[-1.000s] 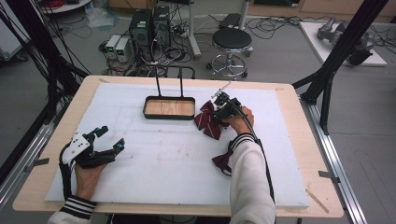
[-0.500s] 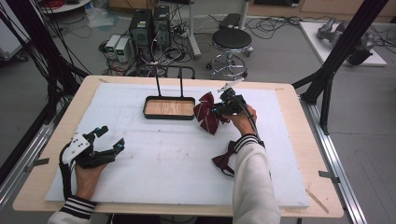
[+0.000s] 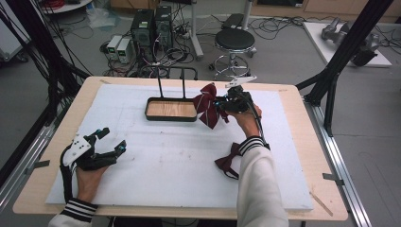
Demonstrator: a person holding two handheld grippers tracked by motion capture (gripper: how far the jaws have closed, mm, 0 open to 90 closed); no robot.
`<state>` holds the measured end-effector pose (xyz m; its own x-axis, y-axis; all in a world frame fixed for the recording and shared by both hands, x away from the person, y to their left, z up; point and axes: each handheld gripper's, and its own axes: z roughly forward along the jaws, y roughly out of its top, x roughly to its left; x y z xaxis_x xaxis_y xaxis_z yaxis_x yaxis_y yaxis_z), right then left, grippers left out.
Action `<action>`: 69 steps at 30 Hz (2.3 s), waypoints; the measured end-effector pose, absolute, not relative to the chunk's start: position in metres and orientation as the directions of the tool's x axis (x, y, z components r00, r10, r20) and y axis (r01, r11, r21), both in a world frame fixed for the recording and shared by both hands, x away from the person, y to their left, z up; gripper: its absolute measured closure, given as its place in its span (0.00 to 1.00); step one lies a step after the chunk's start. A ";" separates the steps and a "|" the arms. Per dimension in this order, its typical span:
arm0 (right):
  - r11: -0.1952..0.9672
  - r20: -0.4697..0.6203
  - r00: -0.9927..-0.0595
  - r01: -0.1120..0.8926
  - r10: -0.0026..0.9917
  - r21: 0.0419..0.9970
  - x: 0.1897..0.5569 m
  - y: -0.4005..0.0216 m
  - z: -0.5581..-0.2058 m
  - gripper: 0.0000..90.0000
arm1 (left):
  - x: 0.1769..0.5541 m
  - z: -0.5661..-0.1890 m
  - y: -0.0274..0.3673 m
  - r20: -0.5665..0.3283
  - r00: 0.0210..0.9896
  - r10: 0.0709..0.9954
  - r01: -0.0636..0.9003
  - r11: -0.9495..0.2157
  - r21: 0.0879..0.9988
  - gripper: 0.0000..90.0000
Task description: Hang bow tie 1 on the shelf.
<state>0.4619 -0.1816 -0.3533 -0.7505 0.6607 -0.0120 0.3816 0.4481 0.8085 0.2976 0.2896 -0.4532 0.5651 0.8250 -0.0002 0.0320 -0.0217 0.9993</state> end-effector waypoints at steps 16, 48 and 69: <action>0.348 0.004 -0.776 0.287 0.631 0.892 0.449 -0.188 -0.333 0.84 | 0.298 -0.453 0.289 -0.002 0.566 0.825 0.032 -0.019 0.999 0.18; 0.291 0.020 -0.856 0.198 0.517 0.936 0.445 -0.154 -0.307 0.84 | 0.298 -0.453 0.290 -0.004 0.563 0.826 0.034 -0.018 0.999 0.18; 0.302 0.002 -0.866 0.176 0.500 0.937 0.458 -0.120 -0.300 0.84 | 0.298 -0.453 0.290 -0.006 0.563 0.826 0.033 -0.015 0.999 0.18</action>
<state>0.4580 -0.1204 -0.2996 -0.8662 0.4997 0.0022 0.1763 0.3016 0.9370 0.2979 0.2898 -0.4533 0.5629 0.8265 -0.0061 0.0331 -0.0152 0.9993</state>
